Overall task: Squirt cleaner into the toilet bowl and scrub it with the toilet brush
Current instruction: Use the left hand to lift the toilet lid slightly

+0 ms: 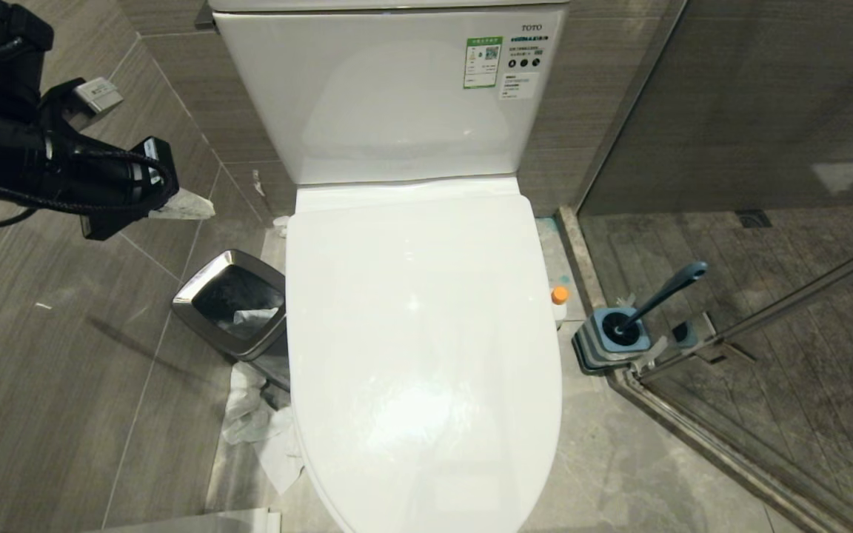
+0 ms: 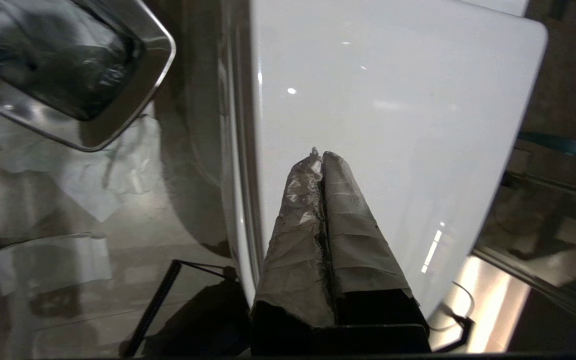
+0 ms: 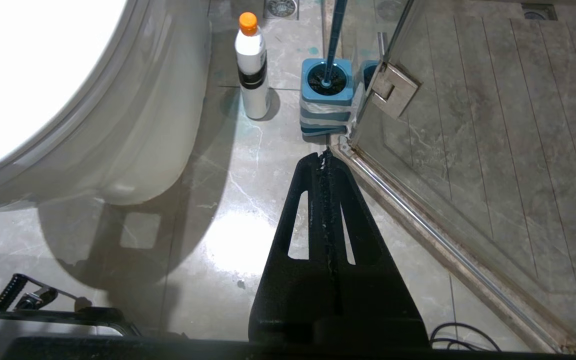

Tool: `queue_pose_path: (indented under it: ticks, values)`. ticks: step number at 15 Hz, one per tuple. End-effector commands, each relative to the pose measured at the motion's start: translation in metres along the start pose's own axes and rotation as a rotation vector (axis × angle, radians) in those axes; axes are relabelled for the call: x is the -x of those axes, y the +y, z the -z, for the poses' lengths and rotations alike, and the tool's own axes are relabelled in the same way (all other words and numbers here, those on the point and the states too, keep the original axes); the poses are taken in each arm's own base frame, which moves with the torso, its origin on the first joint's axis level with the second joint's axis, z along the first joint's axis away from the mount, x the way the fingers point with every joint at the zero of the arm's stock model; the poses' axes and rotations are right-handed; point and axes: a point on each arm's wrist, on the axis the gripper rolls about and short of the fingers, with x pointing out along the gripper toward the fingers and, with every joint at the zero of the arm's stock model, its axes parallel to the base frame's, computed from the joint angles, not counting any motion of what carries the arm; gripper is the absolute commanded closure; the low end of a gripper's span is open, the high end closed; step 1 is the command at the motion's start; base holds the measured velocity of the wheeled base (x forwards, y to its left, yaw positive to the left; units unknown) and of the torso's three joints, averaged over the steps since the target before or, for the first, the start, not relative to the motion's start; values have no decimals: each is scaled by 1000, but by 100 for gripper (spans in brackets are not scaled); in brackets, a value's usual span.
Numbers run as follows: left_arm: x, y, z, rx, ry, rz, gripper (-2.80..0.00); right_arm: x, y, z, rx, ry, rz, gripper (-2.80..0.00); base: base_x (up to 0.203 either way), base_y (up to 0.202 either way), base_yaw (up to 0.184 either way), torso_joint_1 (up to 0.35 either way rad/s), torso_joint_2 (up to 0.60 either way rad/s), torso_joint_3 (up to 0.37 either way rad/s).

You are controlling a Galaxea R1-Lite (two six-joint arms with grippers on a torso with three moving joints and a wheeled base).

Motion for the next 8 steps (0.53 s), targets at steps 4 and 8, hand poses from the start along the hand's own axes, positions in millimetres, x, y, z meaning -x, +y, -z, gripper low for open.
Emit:
queue_pose_path:
  ticks: [4, 8]
  values:
    - [2, 34, -9, 45, 73, 234, 0, 0, 0, 0, 0, 2, 0, 0, 0, 0, 0, 0, 0, 0]
    - [-9, 61, -4, -21, 121, 317, 0, 0, 0, 0, 0, 2, 0, 0, 0, 0, 0, 0, 0, 0]
